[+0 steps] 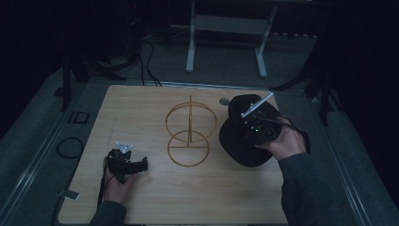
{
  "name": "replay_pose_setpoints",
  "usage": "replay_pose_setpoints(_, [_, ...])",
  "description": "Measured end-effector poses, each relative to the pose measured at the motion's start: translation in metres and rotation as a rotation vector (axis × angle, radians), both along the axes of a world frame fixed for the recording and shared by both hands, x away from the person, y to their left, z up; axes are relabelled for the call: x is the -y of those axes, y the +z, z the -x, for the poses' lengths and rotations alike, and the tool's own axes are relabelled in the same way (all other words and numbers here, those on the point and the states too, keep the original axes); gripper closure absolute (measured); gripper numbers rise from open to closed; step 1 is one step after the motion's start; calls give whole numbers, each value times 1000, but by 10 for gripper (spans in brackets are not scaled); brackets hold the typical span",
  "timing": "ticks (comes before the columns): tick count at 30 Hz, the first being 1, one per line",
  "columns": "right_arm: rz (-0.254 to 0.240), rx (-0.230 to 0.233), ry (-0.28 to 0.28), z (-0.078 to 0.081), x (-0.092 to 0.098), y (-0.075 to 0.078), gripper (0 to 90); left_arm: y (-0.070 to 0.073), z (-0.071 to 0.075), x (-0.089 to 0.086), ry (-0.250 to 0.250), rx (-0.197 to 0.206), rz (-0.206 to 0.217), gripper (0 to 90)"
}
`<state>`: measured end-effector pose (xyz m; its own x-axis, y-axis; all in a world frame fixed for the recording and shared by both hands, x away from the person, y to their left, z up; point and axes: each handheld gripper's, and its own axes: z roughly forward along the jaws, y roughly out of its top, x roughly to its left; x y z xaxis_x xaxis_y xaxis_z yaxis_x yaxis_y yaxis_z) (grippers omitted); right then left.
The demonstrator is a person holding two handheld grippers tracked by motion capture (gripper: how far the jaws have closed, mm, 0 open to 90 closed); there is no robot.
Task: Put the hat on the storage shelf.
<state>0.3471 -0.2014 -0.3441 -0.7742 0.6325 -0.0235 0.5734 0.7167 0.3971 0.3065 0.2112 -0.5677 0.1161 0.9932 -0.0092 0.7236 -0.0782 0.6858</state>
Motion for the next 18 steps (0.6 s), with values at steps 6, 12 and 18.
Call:
replay_pose_setpoints(6, [-13,8,-8,-4,5,7,784,0,0,0,-1,-1,-2,12])
replay_pose_setpoints(12, [-20,4,-16,-8,7,11,783,0,0,0,0,0,-1,12])
replay_pose_setpoints(18, [-31,0,-20,-13,8,13,783,0,0,0,-1,0,-1,12])
